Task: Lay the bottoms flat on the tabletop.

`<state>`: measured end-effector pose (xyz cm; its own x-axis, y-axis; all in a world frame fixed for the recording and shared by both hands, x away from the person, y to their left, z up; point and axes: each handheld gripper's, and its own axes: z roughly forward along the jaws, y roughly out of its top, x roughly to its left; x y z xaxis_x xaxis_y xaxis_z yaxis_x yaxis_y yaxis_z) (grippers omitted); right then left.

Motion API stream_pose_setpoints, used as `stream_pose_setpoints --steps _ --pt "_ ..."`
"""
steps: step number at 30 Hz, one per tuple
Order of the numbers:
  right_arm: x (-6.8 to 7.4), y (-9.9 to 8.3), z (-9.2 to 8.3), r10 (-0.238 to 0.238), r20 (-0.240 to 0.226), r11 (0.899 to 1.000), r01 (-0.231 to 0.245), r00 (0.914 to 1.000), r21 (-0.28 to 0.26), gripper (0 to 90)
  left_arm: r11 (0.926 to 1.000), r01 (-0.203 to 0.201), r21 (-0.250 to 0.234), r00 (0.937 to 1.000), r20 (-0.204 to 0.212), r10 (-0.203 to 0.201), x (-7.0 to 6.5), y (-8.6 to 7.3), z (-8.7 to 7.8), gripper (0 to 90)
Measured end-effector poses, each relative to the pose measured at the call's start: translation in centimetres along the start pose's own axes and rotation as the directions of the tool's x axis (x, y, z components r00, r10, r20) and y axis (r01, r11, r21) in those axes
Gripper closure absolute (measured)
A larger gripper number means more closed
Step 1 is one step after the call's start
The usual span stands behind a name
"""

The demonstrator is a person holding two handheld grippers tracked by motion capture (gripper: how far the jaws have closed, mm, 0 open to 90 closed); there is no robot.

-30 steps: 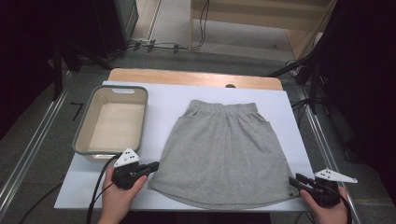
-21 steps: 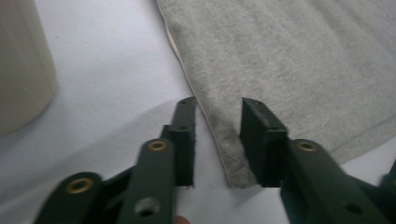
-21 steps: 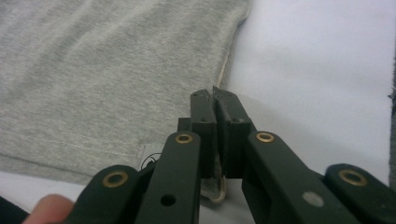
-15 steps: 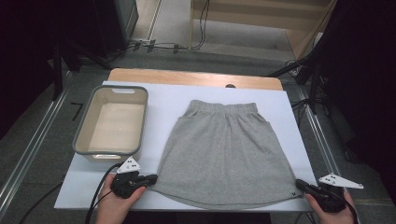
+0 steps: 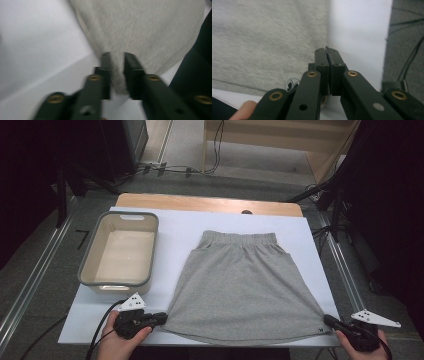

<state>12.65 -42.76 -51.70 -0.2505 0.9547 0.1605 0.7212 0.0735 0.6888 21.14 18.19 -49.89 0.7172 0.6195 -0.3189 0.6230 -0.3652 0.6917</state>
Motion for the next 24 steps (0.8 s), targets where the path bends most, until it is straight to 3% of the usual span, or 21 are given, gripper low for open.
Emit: stream_pose_setpoints --steps 2,3,9,13,17,24 --pt "0.7 0.3 0.1 -0.032 0.014 0.999 0.032 0.9994 -0.027 58.7 0.9989 -0.023 -0.042 0.9997 0.003 0.023 -0.4 0.7 -0.2 58.5" --pt "1.1 0.5 0.1 -0.045 0.020 0.998 0.046 0.9988 -0.043 52.3 0.9980 -0.034 -0.053 0.9994 0.002 0.034 -0.6 1.0 -0.2 50.8" --pt "3.3 1.7 0.5 -0.076 -0.028 0.992 0.073 0.9967 -0.101 25.8 0.9898 -0.069 -0.125 0.9970 0.028 0.073 -1.6 3.8 -0.1 15.1" --pt "5.4 2.6 0.8 -0.087 -0.045 0.988 0.081 0.9952 -0.129 12.6 0.9863 -0.103 -0.129 0.9931 0.043 0.109 -2.0 5.8 0.3 0.0" --pt "7.2 3.1 1.3 -0.098 -0.089 0.986 0.085 0.9911 -0.145 0.0 0.9790 -0.129 -0.157 0.9869 0.075 0.143 -2.3 7.8 0.7 0.0" --pt "9.8 3.6 2.0 -0.125 -0.162 0.982 0.099 0.9788 -0.164 0.0 0.9710 -0.178 -0.160 0.9807 0.052 0.188 -2.9 11.2 2.4 0.0"
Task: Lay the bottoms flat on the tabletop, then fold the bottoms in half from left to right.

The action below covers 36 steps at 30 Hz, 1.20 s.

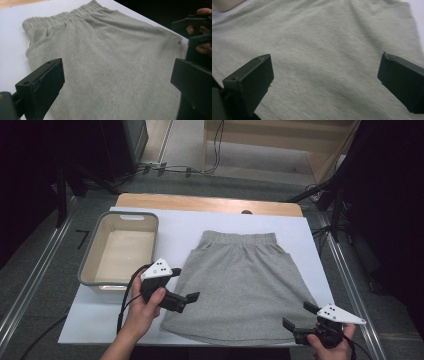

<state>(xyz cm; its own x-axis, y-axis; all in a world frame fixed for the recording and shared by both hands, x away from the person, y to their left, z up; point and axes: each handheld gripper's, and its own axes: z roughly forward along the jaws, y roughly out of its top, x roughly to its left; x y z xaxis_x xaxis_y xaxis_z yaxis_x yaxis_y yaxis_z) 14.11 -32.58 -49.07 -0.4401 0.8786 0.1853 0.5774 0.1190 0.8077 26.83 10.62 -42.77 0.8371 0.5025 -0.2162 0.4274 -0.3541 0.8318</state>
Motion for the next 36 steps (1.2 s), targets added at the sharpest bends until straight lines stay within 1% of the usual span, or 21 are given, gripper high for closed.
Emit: stream_pose_setpoints --steps 3,5,7,8,10,12,14,17,18,21,25,27,29,31,34,36 --pt "1.2 0.4 0.5 -0.020 -0.025 1.000 0.020 0.9995 -0.008 0.0 0.9999 -0.013 -0.004 0.9999 0.003 0.013 0.3 1.3 1.1 0.0" --pt "2.1 0.7 0.9 -0.037 -0.049 0.999 0.037 0.9981 -0.010 0.0 0.9999 -0.014 -0.010 0.9999 0.008 0.014 0.6 2.1 1.9 0.0" --pt "3.1 1.0 1.4 -0.053 -0.074 0.999 0.052 0.9958 -0.011 0.0 0.9998 -0.014 -0.013 0.9999 0.004 0.014 0.9 2.8 2.4 0.0" --pt "3.4 1.0 1.6 -0.055 -0.079 0.998 0.055 0.9953 -0.009 0.0 0.9998 -0.008 -0.017 1.0000 0.006 0.008 1.2 3.2 2.8 0.0" --pt "4.2 1.2 2.0 -0.077 -0.084 0.997 0.076 0.9935 -0.020 0.0 0.9997 -0.010 -0.021 0.9999 0.003 0.010 1.7 3.9 3.3 0.0" --pt "4.8 1.5 2.4 -0.089 -0.099 0.996 0.087 0.9911 -0.026 0.0 0.9997 -0.003 -0.024 0.9999 0.010 0.003 2.2 4.6 3.8 0.0" --pt "5.4 1.7 2.8 -0.099 -0.098 0.995 0.097 0.9903 -0.024 0.0 0.9997 -0.009 -0.021 0.9999 0.005 0.009 2.6 5.2 4.4 0.0" --pt "6.3 1.9 3.4 -0.122 -0.107 0.992 0.121 0.9867 -0.020 0.0 0.9999 -0.002 -0.017 1.0000 0.004 0.002 3.3 5.9 5.1 0.0" --pt "6.5 2.0 3.6 -0.134 -0.111 0.991 0.133 0.9847 -0.017 0.0 0.9999 -0.001 -0.017 1.0000 0.002 0.001 3.5 6.1 5.3 0.0" --pt "7.2 2.2 4.1 -0.145 -0.130 0.989 0.144 0.9808 -0.022 0.0 0.9999 0.000 -0.012 1.0000 0.003 0.000 4.2 6.5 5.9 0.0" --pt "7.9 2.4 4.6 -0.164 -0.141 0.986 0.161 0.9763 -0.032 0.0 1.0000 0.004 -0.006 1.0000 -0.003 -0.004 5.0 7.1 6.6 0.0" --pt "8.3 2.5 4.8 -0.166 -0.151 0.986 0.162 0.9744 -0.039 0.0 1.0000 0.004 -0.005 1.0000 -0.009 -0.004 5.4 7.4 7.1 0.0" --pt "8.7 2.6 5.1 -0.178 -0.172 0.984 0.174 0.9689 -0.035 0.0 1.0000 0.008 0.004 0.9999 -0.011 -0.008 5.9 7.8 7.6 0.0" --pt "9.0 2.7 5.3 -0.194 -0.176 0.981 0.189 0.9650 -0.043 0.0 0.9998 0.016 0.015 0.9997 -0.018 -0.015 6.4 8.0 8.1 0.0" --pt "9.4 2.7 5.5 -0.202 -0.181 0.979 0.195 0.9626 -0.054 0.0 0.9993 0.028 0.025 0.9992 -0.030 -0.027 7.2 8.3 8.8 0.0" --pt "9.6 2.7 5.6 -0.209 -0.185 0.978 0.201 0.9603 -0.059 0.0 0.9991 0.033 0.027 0.9990 -0.030 -0.032 7.7 8.6 9.4 0.0"
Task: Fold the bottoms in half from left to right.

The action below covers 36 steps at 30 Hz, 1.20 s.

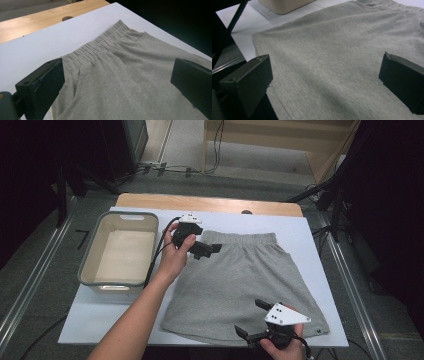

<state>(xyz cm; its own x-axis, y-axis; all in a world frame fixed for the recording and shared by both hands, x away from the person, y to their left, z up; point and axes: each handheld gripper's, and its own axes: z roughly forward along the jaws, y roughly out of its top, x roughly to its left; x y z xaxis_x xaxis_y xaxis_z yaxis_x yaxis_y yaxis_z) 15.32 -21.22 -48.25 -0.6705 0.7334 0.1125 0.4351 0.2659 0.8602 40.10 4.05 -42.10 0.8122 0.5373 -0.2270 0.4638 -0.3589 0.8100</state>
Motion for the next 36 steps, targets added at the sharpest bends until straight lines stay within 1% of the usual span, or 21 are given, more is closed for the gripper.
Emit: stream_pose_setpoints --steps 4,7,8,11,15,19,21,23,24,25,26,27,30,32,34,35,36 --pt "-0.1 -0.2 0.1 -0.012 0.002 1.000 0.012 0.9999 0.003 0.0 0.9998 0.000 0.019 1.0000 -0.009 0.000 1.0 0.5 1.1 0.0" --pt "-0.2 -0.4 0.1 -0.013 0.004 1.000 0.013 0.9999 -0.001 0.0 0.9996 0.020 0.018 0.9997 -0.018 -0.020 1.9 0.9 1.9 0.0" --pt "-0.2 -0.4 0.1 -0.014 0.007 1.000 0.014 0.9999 -0.001 0.0 0.9996 0.020 0.020 0.9996 -0.021 -0.020 2.1 0.9 2.1 0.0" --pt "-0.4 -0.6 0.0 -0.007 0.009 1.000 0.007 0.9999 -0.005 0.0 0.9992 0.039 0.007 0.9991 -0.019 -0.039 3.0 1.1 2.6 0.0" --pt "-0.6 -0.7 0.1 -0.005 0.011 1.000 0.005 0.9999 -0.002 0.0 0.9980 0.060 0.018 0.9970 -0.050 -0.059 4.0 1.0 3.3 3.2" --pt "-0.6 -0.8 0.3 -0.004 0.009 1.000 0.004 1.0000 0.002 0.0 0.9958 0.084 0.037 0.9948 -0.061 -0.082 5.0 0.8 4.1 4.4" --pt "-0.6 -0.9 0.4 -0.007 0.009 1.000 0.007 0.9999 0.003 0.0 0.9946 0.099 0.033 0.9937 -0.057 -0.097 5.5 0.5 4.4 4.7" --pt "-0.6 -0.9 0.4 -0.007 0.005 1.000 0.007 1.0000 0.005 0.0 0.9926 0.115 0.040 0.9905 -0.080 -0.111 5.8 0.3 4.8 8.0" --pt "-0.6 -0.9 0.4 -0.007 0.006 1.000 0.007 1.0000 0.005 0.0 0.9900 0.134 0.044 0.9859 -0.107 -0.129 6.0 0.2 5.1 10.8" --pt "-0.6 -0.9 0.4 -0.009 0.006 1.000 0.009 0.9999 0.006 0.0 0.9887 0.141 0.051 0.9835 -0.122 -0.134 6.2 0.1 5.3 15.5" --pt "-0.6 -1.0 0.4 -0.009 0.006 1.000 0.009 0.9999 0.007 0.0 0.9862 0.151 0.068 0.9798 -0.143 -0.140 6.4 -0.1 5.6 17.4" --pt "-0.7 -1.0 0.5 -0.009 0.006 1.000 0.009 0.9999 0.007 0.0 0.9853 0.152 0.077 0.9783 -0.153 -0.139 6.6 -0.3 5.7 19.9" --pt "-0.7 -1.0 0.5 -0.004 0.006 1.000 0.004 1.0000 0.008 0.0 0.9789 0.184 0.089 0.9716 -0.167 -0.168 7.1 -0.7 6.3 24.5" --pt "-0.7 -1.0 0.6 -0.009 0.006 1.000 0.009 0.9999 0.009 0.0 0.9715 0.212 0.106 0.9638 -0.186 -0.190 7.4 -1.0 6.8 28.0" --pt "-0.7 -1.0 0.6 -0.012 0.004 1.000 0.012 0.9999 0.013 0.0 0.9658 0.229 0.121 0.9604 -0.190 -0.204 7.6 -1.3 7.1 29.5" --pt "-0.6 -1.1 0.6 -0.011 0.005 1.000 0.011 0.9999 0.015 0.0 0.9634 0.233 0.132 0.9586 -0.197 -0.205 7.6 -1.4 7.3 29.8" --pt "-0.6 -1.1 0.7 -0.012 0.005 1.000 0.012 0.9999 0.015 0.0 0.9626 0.230 0.144 0.9588 -0.203 -0.198 7.6 -1.5 7.4 31.5"
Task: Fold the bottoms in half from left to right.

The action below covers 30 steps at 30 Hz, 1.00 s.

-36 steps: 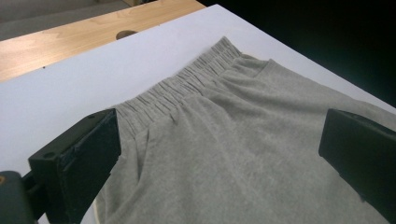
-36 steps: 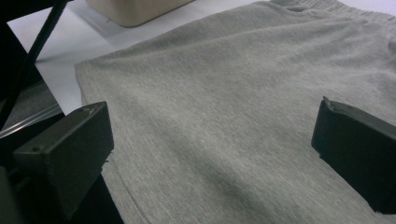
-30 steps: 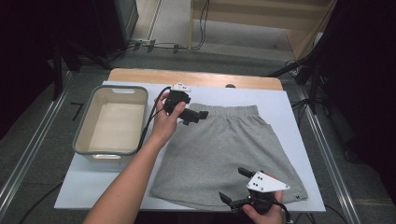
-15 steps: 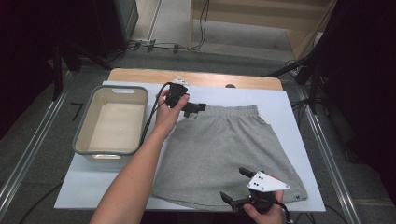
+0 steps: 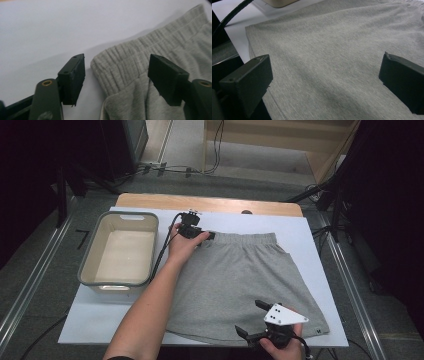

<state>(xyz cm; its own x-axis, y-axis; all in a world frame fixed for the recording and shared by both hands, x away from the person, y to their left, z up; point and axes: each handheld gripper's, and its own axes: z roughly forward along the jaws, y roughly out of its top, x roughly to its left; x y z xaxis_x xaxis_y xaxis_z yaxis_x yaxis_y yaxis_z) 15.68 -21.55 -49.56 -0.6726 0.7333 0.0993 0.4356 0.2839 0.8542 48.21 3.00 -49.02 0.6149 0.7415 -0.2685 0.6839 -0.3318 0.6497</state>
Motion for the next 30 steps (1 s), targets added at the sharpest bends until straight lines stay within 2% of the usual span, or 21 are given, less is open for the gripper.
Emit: stream_pose_setpoints --steps 2,4,6,11,14,15,17,18,21,24,26,27,30 --pt "0.0 0.0 0.0 -0.003 0.002 1.000 0.003 1.0000 0.001 0.0 0.9996 -0.008 0.027 0.9999 -0.008 0.008 0.0 -0.2 0.3 36.7" --pt "0.1 0.0 0.1 -0.002 0.003 1.000 0.002 1.0000 0.005 0.0 0.9989 -0.015 0.044 0.9994 -0.029 0.016 -0.1 -0.3 0.6 36.7" --pt "0.1 0.0 0.1 -0.003 0.002 1.000 0.003 1.0000 0.007 0.0 0.9985 -0.001 0.054 1.0000 -0.008 0.001 0.0 -0.4 0.7 39.3" --pt "0.3 0.0 0.2 -0.008 -0.003 1.000 0.009 1.0000 0.012 0.0 0.9985 0.003 0.055 0.9986 -0.052 0.000 -0.5 -0.4 0.9 44.9" --pt "0.5 0.0 0.4 -0.013 -0.016 1.000 0.013 0.9998 0.021 0.0 0.9977 0.001 0.068 0.9983 -0.057 0.003 -1.0 -0.4 0.9 57.6" --pt "0.6 0.0 0.4 -0.014 -0.018 1.000 0.014 0.9998 0.022 0.0 0.9977 0.010 0.068 0.9994 -0.034 -0.007 -1.0 -0.4 0.8 63.1" --pt "0.8 0.1 0.6 -0.012 -0.032 1.000 0.012 0.9994 0.024 0.0 0.9982 0.007 0.059 0.9999 -0.013 -0.007 -1.0 -0.2 0.5 76.5" --pt "1.0 0.2 0.5 -0.010 -0.037 1.000 0.011 0.9993 0.024 0.0 0.9986 0.008 0.052 0.9999 -0.007 -0.008 -1.1 -0.1 0.3 78.5" --pt "1.6 0.7 0.8 -0.024 -0.057 0.999 0.026 0.9981 0.028 0.0 0.9994 -0.014 0.032 0.9999 0.002 0.014 -1.4 0.6 -0.5 80.6" --pt "2.5 1.7 1.4 -0.040 -0.106 0.999 0.042 0.9936 0.020 0.9 1.0000 -0.005 -0.008 0.9997 0.025 0.005 -1.6 1.6 -1.8 80.7" --pt "3.4 2.6 1.9 -0.058 -0.110 0.998 0.058 0.9922 -0.003 11.2 0.9998 -0.008 -0.020 0.9994 0.034 0.008 -1.8 2.1 -2.4 80.8" --pt "3.8 3.0 2.2 -0.062 -0.117 0.998 0.061 0.9912 -0.009 12.5 0.9996 -0.019 -0.022 0.9991 0.037 0.019 -2.0 2.4 -2.7 80.8" --pt "5.5 4.6 3.7 -0.091 -0.169 0.996 0.090 0.9813 -0.015 12.8 0.9990 -0.027 -0.034 0.9985 0.047 0.029 -2.2 2.9 -3.4 80.8"
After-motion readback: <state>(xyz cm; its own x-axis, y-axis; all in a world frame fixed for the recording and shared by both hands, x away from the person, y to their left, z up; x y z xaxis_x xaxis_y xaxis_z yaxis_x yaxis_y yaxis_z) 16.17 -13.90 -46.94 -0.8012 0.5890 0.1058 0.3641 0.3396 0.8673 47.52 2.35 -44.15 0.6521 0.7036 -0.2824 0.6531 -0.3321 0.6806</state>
